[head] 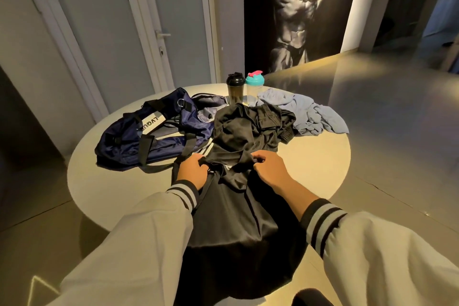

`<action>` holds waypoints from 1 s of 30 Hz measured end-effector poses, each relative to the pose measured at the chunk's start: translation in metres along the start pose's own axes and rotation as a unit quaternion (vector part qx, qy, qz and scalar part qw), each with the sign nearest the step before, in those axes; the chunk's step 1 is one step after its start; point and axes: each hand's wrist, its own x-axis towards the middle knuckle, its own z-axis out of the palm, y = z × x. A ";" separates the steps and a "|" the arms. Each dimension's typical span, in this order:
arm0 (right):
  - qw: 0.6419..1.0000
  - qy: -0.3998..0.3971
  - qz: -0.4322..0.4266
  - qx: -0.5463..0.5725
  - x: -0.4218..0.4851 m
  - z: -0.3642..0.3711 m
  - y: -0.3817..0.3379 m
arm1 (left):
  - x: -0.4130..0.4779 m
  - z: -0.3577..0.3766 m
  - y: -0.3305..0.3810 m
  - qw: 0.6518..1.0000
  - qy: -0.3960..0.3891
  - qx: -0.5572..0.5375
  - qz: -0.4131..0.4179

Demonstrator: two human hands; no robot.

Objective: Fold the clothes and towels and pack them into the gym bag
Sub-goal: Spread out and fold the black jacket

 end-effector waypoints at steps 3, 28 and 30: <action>0.999 -0.030 0.021 0.026 0.008 0.006 -0.019 | 0.008 -0.010 0.014 0.999 -0.028 -0.028 0.019; 0.989 0.102 -0.104 0.029 0.017 -0.010 -0.091 | -0.016 -0.065 0.028 0.970 0.062 -0.093 0.218; 0.990 0.113 -0.068 0.053 -0.006 -0.009 -0.074 | -0.040 -0.064 0.008 0.971 0.069 -0.096 0.208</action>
